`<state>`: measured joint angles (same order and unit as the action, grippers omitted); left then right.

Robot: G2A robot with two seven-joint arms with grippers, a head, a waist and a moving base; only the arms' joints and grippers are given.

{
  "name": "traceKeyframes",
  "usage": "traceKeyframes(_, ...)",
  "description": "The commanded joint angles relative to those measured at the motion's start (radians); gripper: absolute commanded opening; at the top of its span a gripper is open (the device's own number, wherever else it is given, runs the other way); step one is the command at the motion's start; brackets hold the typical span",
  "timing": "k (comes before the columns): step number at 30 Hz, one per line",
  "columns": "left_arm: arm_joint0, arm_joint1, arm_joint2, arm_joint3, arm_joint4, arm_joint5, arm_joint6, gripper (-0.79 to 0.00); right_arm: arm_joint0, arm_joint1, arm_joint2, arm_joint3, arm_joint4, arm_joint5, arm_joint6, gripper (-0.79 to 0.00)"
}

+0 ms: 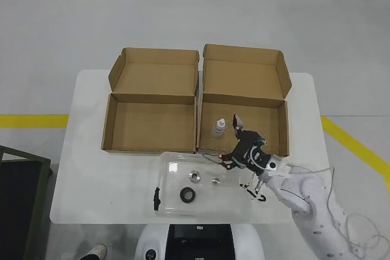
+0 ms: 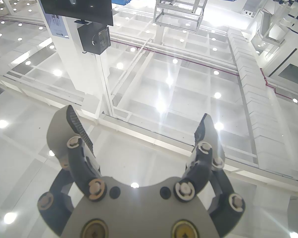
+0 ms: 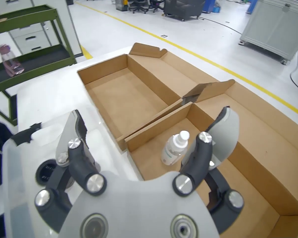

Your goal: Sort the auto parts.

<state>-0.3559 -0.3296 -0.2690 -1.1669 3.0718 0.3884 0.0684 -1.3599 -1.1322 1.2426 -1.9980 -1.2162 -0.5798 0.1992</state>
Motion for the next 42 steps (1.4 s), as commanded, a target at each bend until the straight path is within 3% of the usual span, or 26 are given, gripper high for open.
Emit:
traceKeyframes(1, 0.000, 0.000, 0.000, 0.000, 0.000, 0.000, 0.000, 0.000, -0.030, 0.010, 0.019, -0.028, -0.015, -0.097, 0.019, 0.000)
traceKeyframes(6, 0.000, 0.000, 0.000, 0.000, 0.000, 0.000, 0.000, 0.000, -0.088, 0.031, 0.055, -0.066, -0.078, -0.264, 0.045, 0.000)
traceKeyframes(14, 0.000, 0.000, 0.000, 0.000, 0.000, 0.000, 0.000, 0.000, -0.159, 0.052, 0.100, -0.072, -0.191, -0.346, 0.046, 0.000)
traceKeyframes(22, 0.000, 0.000, 0.000, 0.000, 0.000, 0.000, 0.000, 0.000, -0.167, 0.059, 0.067, -0.045, -0.276, -0.340, 0.024, 0.000)
traceKeyframes(34, 0.000, 0.000, 0.000, 0.000, 0.000, 0.000, 0.000, 0.000, -0.143, 0.064, 0.005, -0.011, -0.367, -0.326, 0.081, -0.003)
traceKeyframes(42, 0.000, 0.000, 0.000, 0.000, 0.000, 0.000, 0.000, 0.000, -0.104, 0.060, -0.041, 0.017, -0.376, -0.284, 0.119, -0.126)
